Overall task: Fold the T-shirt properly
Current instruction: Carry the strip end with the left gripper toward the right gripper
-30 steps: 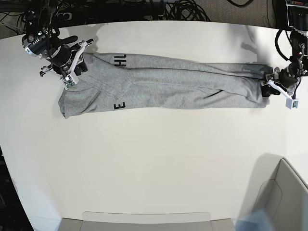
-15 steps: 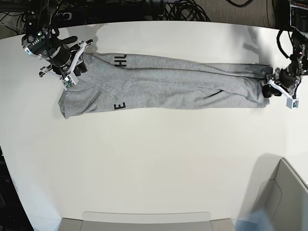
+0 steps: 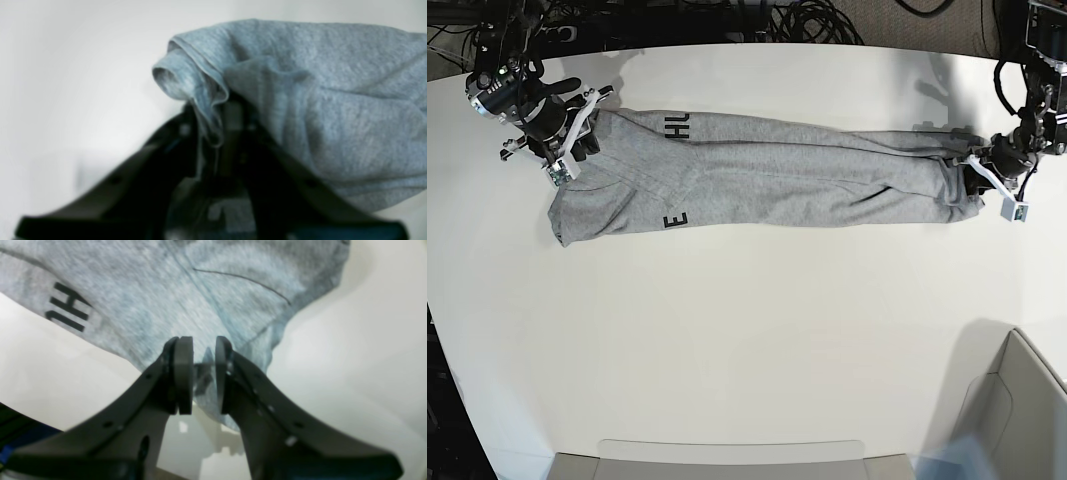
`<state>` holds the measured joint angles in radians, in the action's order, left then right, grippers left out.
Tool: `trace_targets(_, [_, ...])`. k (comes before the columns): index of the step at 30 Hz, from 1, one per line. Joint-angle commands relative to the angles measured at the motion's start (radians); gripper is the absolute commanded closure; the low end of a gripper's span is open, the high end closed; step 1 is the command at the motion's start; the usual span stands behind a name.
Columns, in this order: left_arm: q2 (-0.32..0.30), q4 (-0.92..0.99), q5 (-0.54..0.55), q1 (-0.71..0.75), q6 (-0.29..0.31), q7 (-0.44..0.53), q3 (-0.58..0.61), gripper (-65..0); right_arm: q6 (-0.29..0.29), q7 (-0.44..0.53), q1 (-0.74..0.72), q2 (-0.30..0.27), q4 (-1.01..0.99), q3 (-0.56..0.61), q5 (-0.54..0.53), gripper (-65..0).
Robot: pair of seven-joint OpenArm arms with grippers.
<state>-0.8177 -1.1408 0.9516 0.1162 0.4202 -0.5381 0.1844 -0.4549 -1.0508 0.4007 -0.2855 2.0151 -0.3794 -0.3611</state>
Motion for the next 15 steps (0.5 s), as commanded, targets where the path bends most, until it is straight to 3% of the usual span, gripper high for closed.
trace_targets(1, [-0.004,0.003,-0.018,0.009,0.003,-0.075,0.008,-3.2,-0.003,0.016,-0.006,-0.011,0.02,-0.008,-0.005,-12.7])
trace_targets(5, [-0.004,0.003,-0.018,0.006,0.003,-0.061,0.004,0.0,-0.003,0.016,-0.006,-0.007,0.022,-0.008,-0.005,-12.7])
trace_targets(15, [-0.001,-0.025,-0.018,0.006,0.003,-0.063,-0.25,0.0,-0.003,0.019,-0.009,-0.002,0.022,-0.008,-0.006,-12.7])
